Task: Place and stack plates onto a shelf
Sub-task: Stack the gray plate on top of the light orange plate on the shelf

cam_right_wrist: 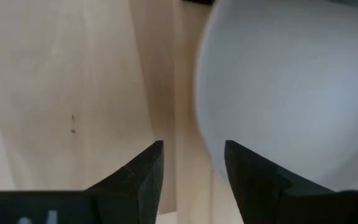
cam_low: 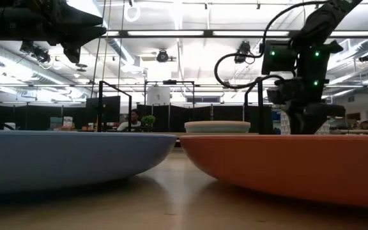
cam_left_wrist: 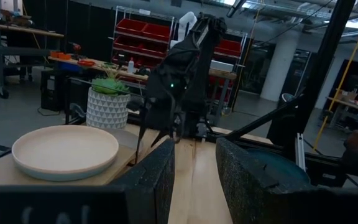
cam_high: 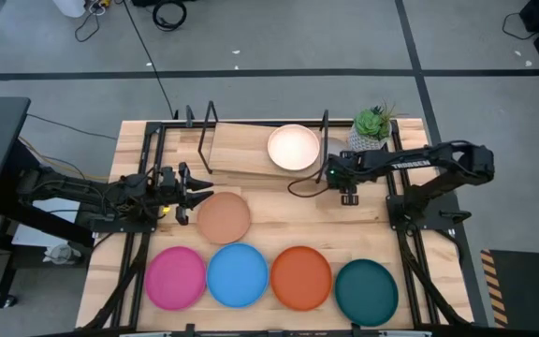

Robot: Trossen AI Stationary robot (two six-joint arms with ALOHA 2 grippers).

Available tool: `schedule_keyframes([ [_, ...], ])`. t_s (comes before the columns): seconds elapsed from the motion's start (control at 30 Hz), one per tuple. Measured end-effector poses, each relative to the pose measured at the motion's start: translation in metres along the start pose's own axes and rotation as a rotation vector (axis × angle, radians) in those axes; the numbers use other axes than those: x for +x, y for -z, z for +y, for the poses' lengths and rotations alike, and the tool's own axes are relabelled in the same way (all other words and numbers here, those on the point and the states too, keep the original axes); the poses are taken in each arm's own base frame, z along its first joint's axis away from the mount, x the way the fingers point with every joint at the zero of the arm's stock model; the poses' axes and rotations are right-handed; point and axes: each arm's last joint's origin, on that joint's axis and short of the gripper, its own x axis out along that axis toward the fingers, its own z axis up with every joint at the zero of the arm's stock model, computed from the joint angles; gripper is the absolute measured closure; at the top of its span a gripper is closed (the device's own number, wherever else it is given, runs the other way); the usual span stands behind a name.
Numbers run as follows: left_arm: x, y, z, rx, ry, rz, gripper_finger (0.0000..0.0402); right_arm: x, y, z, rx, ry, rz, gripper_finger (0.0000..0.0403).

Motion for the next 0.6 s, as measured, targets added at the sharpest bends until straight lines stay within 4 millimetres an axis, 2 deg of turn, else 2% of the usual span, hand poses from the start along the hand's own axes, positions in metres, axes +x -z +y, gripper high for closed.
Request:
schedule_keyframes([
  [0.23,0.0,0.0,0.0,0.0,0.0,0.0,0.0276,0.014,-0.003,0.005,-0.01,-0.052,0.057,0.0268],
  [0.6,0.0,0.0,0.0,0.0,0.0,-0.001,0.0276,0.006,-0.003,0.029,0.059,-0.153,0.064,0.0317],
])
